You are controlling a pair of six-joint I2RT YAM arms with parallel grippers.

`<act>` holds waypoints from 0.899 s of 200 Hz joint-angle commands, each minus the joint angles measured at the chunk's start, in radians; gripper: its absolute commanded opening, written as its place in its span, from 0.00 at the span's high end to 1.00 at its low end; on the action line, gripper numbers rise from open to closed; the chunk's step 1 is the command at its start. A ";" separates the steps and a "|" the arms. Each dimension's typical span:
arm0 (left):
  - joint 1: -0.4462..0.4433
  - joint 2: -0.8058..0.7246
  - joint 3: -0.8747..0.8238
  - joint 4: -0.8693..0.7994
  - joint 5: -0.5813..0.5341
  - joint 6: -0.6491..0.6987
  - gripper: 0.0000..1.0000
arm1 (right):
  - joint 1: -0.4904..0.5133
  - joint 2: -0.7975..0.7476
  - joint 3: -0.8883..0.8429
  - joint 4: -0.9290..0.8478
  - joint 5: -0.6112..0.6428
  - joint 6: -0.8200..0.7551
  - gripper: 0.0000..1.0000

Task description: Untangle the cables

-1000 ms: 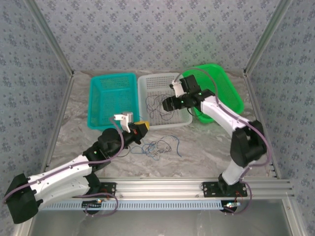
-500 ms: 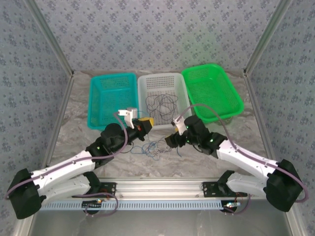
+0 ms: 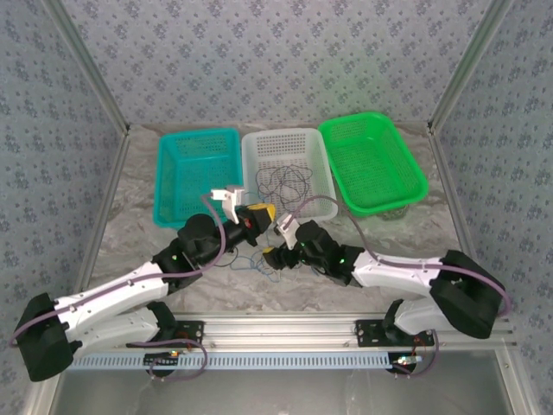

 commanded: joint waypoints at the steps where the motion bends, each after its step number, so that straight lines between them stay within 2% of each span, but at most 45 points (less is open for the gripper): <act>1: -0.013 0.004 0.042 0.058 0.003 0.013 0.97 | 0.008 0.059 0.032 0.099 0.067 0.029 0.23; 20: -0.020 -0.009 0.047 0.058 0.005 0.011 0.98 | 0.008 0.105 0.047 0.117 0.093 0.053 0.28; 53: -0.024 -0.052 0.072 0.049 0.013 0.024 0.98 | 0.008 0.177 0.094 0.022 0.117 0.102 0.39; 106: -0.024 -0.130 0.164 -0.024 0.009 0.109 0.98 | 0.020 0.197 -0.003 -0.021 0.175 0.223 0.50; 180: -0.019 -0.143 0.323 -0.125 -0.011 0.252 0.99 | 0.033 0.130 -0.120 -0.043 0.256 0.318 0.51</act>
